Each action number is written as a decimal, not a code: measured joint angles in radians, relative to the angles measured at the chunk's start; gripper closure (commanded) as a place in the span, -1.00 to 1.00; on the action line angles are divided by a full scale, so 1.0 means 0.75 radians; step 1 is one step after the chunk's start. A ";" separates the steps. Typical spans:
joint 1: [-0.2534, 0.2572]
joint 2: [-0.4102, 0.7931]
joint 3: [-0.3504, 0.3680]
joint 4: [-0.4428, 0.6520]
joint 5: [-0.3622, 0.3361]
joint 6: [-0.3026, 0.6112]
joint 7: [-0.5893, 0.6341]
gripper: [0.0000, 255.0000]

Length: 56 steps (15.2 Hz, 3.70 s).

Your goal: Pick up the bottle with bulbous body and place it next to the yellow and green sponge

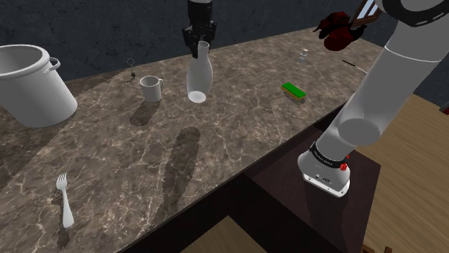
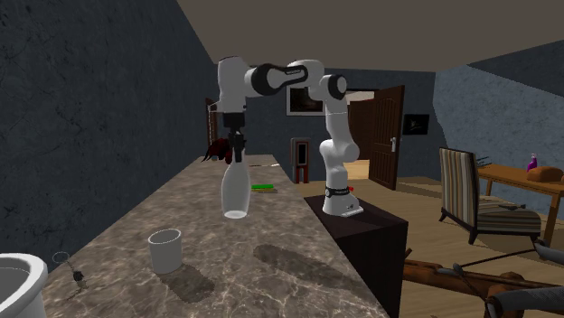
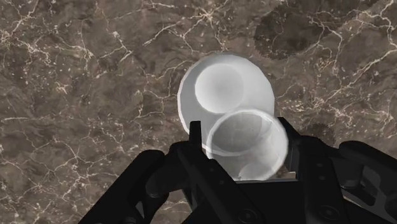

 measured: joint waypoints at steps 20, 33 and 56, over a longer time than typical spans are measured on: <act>-0.310 -0.254 -0.318 -0.302 0.018 0.056 -0.630 1.00; -0.509 -0.138 -0.542 -0.163 0.003 0.039 -1.049 1.00; -0.869 0.432 -0.740 0.519 0.155 -0.082 -1.604 1.00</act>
